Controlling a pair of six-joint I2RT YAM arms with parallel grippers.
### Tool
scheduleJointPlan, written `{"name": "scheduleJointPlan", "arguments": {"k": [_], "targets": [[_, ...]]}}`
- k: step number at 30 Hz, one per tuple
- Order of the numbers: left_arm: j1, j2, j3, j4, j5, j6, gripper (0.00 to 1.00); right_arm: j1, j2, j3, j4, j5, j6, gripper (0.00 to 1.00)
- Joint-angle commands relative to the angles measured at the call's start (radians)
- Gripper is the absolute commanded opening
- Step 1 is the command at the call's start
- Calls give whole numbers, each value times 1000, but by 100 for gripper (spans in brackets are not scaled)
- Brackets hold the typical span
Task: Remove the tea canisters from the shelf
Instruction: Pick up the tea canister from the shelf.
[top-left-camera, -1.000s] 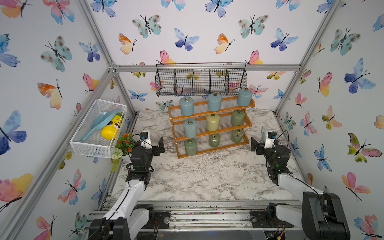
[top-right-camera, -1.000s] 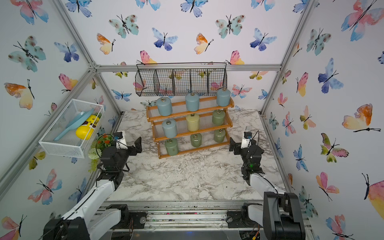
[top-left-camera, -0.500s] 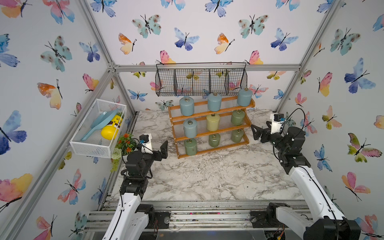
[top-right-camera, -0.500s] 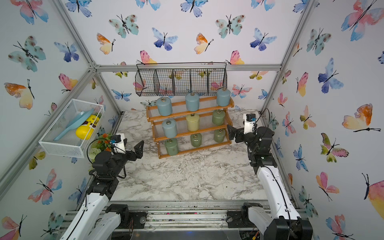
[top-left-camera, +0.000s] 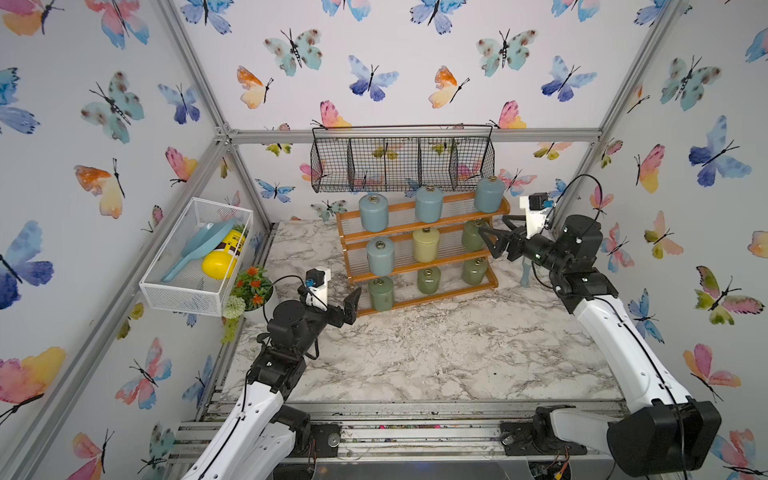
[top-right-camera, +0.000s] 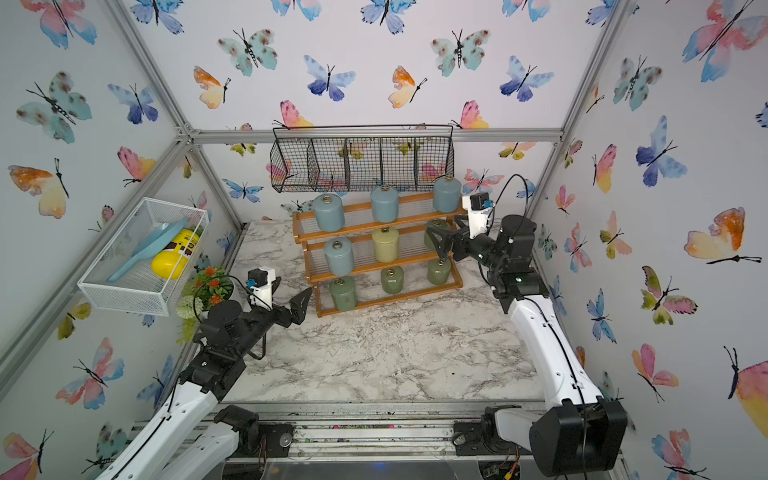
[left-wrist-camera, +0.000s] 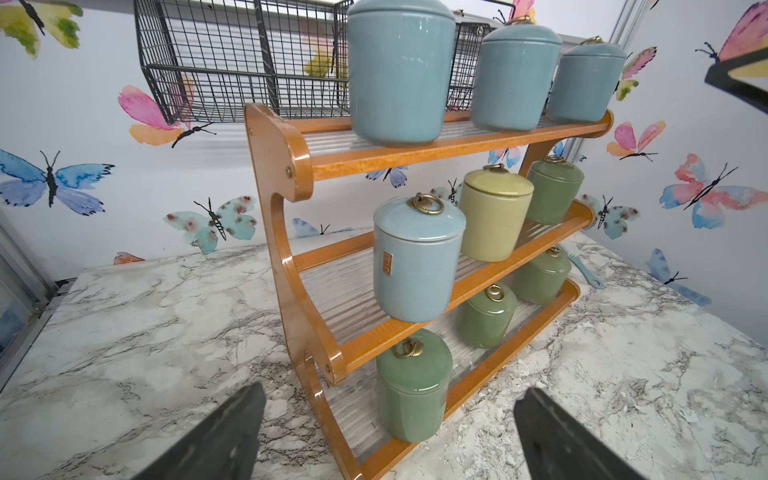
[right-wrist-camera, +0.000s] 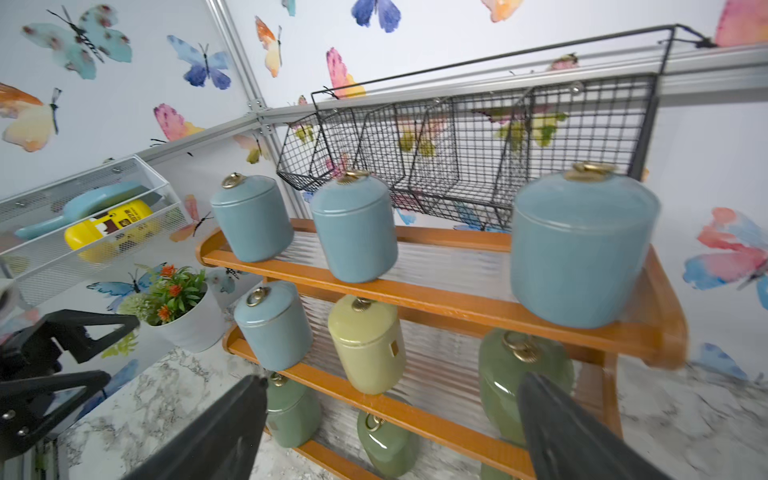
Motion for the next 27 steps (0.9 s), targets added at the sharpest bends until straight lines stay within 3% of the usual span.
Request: {"name": "scheduleJointPlan", "arguments": {"k": [1, 12, 27], "targets": [[-25, 2, 18, -4, -44, 12, 98, 72, 51, 83, -78, 7, -37, 100], [-58, -22, -7, -11, -62, -4, 98, 211, 242, 271, -104, 126, -62, 100], [-67, -24, -21, -16, -62, -6, 98, 239, 460, 505, -161, 216, -75, 100]]}}
